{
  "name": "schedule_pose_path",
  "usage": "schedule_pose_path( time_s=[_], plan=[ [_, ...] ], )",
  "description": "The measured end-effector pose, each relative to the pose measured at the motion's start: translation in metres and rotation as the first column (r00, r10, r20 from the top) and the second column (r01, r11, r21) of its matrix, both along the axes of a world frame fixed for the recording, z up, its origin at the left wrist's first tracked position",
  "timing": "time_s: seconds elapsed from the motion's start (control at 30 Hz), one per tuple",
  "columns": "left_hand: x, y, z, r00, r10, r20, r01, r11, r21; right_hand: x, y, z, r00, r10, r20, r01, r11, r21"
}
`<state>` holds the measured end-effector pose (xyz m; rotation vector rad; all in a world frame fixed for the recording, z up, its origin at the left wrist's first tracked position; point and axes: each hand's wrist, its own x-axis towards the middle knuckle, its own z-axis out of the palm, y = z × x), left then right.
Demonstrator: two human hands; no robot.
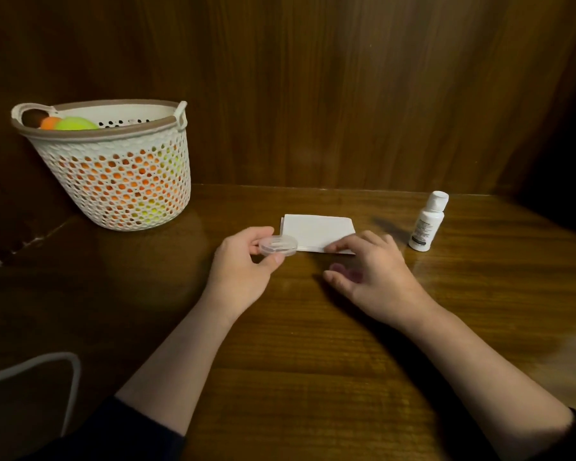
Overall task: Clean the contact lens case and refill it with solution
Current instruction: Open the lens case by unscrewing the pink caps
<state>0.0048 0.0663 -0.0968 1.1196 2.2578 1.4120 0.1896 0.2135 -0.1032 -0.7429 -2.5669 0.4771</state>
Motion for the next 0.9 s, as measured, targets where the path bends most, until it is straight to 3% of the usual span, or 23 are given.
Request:
schedule_pose_path(
  time_s=[0.13, 0.37, 0.6, 0.73, 0.9],
  plan=[
    [-0.009, 0.000, -0.006, 0.985, 0.166, -0.055, -0.169, 0.985, -0.043, 0.000, 0.002, -0.003, 0.996, -0.050, 0.070, 0.053, 0.998, -0.034],
    [-0.018, -0.002, -0.011, 0.925, 0.291, -0.246, -0.335, 0.928, -0.161, -0.004, -0.004, -0.005, 0.999, 0.020, 0.024, -0.019, 0.998, -0.054],
    [-0.012, -0.001, -0.006, 0.922, 0.237, -0.307, -0.295, 0.942, -0.157, -0.006, -0.010, -0.003, 0.992, 0.087, -0.095, -0.103, 0.976, -0.192],
    [-0.008, -0.002, -0.004, 0.905, 0.162, -0.393, -0.221, 0.969, -0.110, -0.005, -0.007, -0.001, 0.998, 0.037, -0.050, -0.045, 0.984, -0.171],
    [-0.002, -0.004, -0.003, 0.884, -0.026, -0.467, -0.149, 0.931, -0.333, -0.002, -0.005, -0.001, 1.000, 0.022, -0.013, -0.024, 0.978, -0.205]
  ],
)
